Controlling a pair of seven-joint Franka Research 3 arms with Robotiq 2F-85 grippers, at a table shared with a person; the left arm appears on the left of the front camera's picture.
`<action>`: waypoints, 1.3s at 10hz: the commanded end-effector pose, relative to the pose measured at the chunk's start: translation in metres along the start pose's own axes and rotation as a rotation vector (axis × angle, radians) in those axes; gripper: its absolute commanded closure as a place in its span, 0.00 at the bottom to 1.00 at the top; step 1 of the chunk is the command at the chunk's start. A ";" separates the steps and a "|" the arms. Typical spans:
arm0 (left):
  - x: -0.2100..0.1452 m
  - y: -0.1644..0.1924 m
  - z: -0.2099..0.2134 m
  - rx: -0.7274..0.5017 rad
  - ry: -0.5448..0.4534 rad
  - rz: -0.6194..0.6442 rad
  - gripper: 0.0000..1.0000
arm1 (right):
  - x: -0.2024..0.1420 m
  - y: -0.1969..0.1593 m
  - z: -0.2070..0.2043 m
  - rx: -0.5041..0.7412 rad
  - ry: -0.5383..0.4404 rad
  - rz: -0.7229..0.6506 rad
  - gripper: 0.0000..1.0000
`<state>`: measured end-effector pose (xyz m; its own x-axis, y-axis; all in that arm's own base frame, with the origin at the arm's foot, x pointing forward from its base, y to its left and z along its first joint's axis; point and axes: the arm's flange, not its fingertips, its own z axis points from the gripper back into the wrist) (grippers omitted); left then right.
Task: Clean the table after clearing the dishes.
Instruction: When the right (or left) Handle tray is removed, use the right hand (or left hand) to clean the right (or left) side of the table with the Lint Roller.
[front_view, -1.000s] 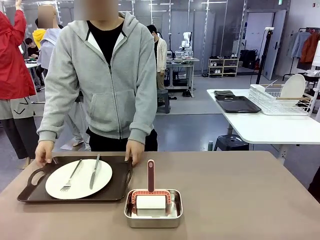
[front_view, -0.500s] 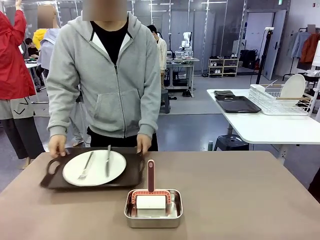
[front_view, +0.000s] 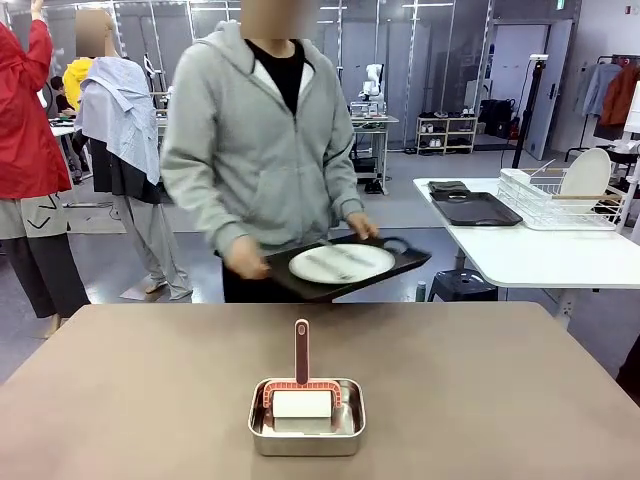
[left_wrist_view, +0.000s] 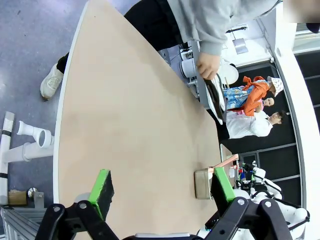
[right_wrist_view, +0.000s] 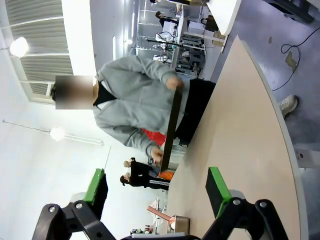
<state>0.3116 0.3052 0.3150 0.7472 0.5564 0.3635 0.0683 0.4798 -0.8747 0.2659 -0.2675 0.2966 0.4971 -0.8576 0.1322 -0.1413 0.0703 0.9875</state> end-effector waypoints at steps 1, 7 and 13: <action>-0.002 0.000 0.004 0.003 0.003 -0.001 0.00 | -0.003 0.005 0.003 -0.012 0.011 0.017 0.00; 0.024 -0.068 -0.007 0.010 0.050 -0.204 0.00 | -0.003 0.005 0.003 -0.012 0.011 0.017 0.00; -0.023 -0.374 -0.190 0.036 0.475 -1.040 0.00 | -0.003 0.005 0.003 -0.012 0.011 0.017 0.00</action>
<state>0.3838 0.0030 0.5740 0.5633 -0.3476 0.7496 0.7486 0.5987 -0.2849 0.2659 -0.2691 0.2967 0.4957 -0.8582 0.1335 -0.1405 0.0725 0.9874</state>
